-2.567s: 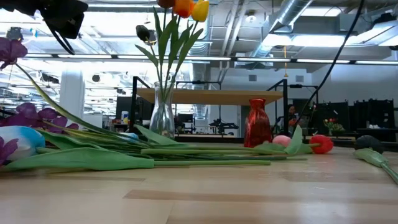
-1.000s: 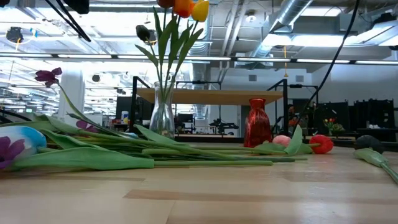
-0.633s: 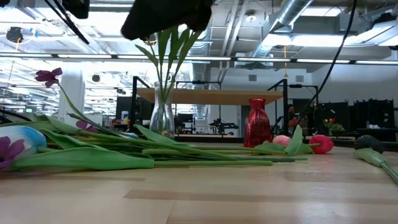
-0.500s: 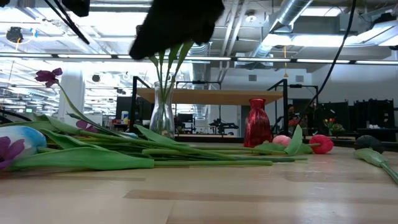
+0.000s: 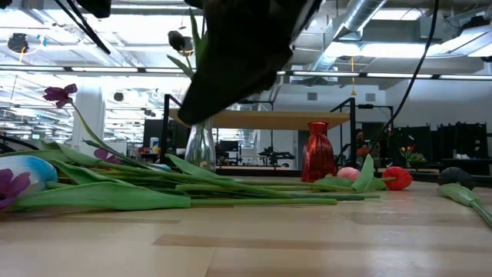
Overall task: Pick and place flowers into a vace then onto a shelf
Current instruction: Put the yellow tulip into the transparent vase
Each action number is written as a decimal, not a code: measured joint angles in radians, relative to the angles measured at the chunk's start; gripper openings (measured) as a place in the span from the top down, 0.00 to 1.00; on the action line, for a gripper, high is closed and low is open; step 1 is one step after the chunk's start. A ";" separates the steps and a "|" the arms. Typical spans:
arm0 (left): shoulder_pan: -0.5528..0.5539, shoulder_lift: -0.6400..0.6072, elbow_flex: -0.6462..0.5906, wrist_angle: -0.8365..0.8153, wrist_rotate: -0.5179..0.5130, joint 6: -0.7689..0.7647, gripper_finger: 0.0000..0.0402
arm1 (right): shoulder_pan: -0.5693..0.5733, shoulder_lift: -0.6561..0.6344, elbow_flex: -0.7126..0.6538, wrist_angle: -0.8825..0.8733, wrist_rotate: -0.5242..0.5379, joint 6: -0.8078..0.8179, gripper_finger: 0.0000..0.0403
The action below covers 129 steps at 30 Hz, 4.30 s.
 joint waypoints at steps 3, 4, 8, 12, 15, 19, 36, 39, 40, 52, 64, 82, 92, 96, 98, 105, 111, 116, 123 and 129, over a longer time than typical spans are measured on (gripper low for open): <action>0.000 0.000 0.000 0.000 0.000 0.000 0.59 | 0.000 0.000 -0.014 0.012 0.004 0.000 0.76; 0.000 0.000 0.000 0.000 0.000 0.000 0.59 | -0.001 0.000 -0.017 0.014 0.004 0.001 0.76; 0.000 0.000 0.000 0.000 0.000 0.000 0.59 | -0.008 0.000 -0.050 0.032 0.004 0.005 0.76; 0.000 0.000 0.000 0.000 0.000 0.000 0.59 | -0.014 0.000 -0.085 0.057 0.005 0.025 0.76; 0.000 0.000 0.000 0.000 0.000 0.000 0.59 | -0.015 0.000 -0.103 0.068 0.007 0.026 0.76; 0.000 0.000 0.000 0.000 0.000 0.000 0.59 | -0.015 0.000 -0.140 0.097 0.006 0.026 0.76; 0.000 0.000 -0.001 -0.003 0.001 0.000 0.59 | -0.015 0.058 -0.135 0.178 0.002 0.026 0.76; 0.000 0.000 -0.001 -0.006 0.001 -0.004 0.59 | -0.015 0.069 -0.136 0.174 0.006 0.026 0.76; 0.000 0.000 -0.001 -0.006 0.001 -0.006 0.59 | -0.014 0.069 -0.136 0.177 0.003 0.026 0.76; 0.000 0.000 -0.001 -0.005 0.001 -0.006 0.59 | -0.015 0.071 -0.115 0.153 0.003 0.017 0.76; 0.000 0.000 -0.001 -0.005 0.001 -0.006 0.59 | -0.015 0.071 -0.093 0.136 0.003 -0.008 0.76; 0.000 0.000 -0.001 -0.005 0.001 -0.006 0.59 | -0.015 0.070 -0.093 0.134 0.003 -0.010 0.99; 0.000 0.000 -0.001 0.000 -0.001 -0.005 0.59 | -0.015 0.054 -0.093 0.113 0.002 -0.008 0.99; 0.000 0.000 -0.001 0.025 -0.002 0.007 0.59 | -0.014 0.013 -0.093 0.087 0.004 -0.002 0.99; 0.000 -0.001 -0.001 0.031 -0.001 0.008 0.59 | -0.010 -0.016 -0.093 0.087 0.005 -0.002 0.99; 0.000 0.000 -0.001 0.023 -0.001 0.008 0.59 | 0.029 -0.125 -0.093 0.080 0.093 -0.034 1.00; 0.000 0.000 -0.001 0.047 -0.001 0.008 0.59 | 0.109 -0.202 -0.093 0.086 0.137 -0.118 1.00; 0.000 0.000 -0.001 0.045 -0.001 0.032 0.59 | 0.194 -0.224 -0.093 0.142 0.028 -0.258 1.00; 0.001 0.006 -0.001 0.068 -0.013 0.055 0.59 | 0.220 -0.247 -0.093 0.408 0.107 -0.466 1.00; 0.001 0.098 -0.001 0.258 -0.005 0.129 0.59 | 0.137 -0.248 -0.093 0.731 0.188 -0.493 1.00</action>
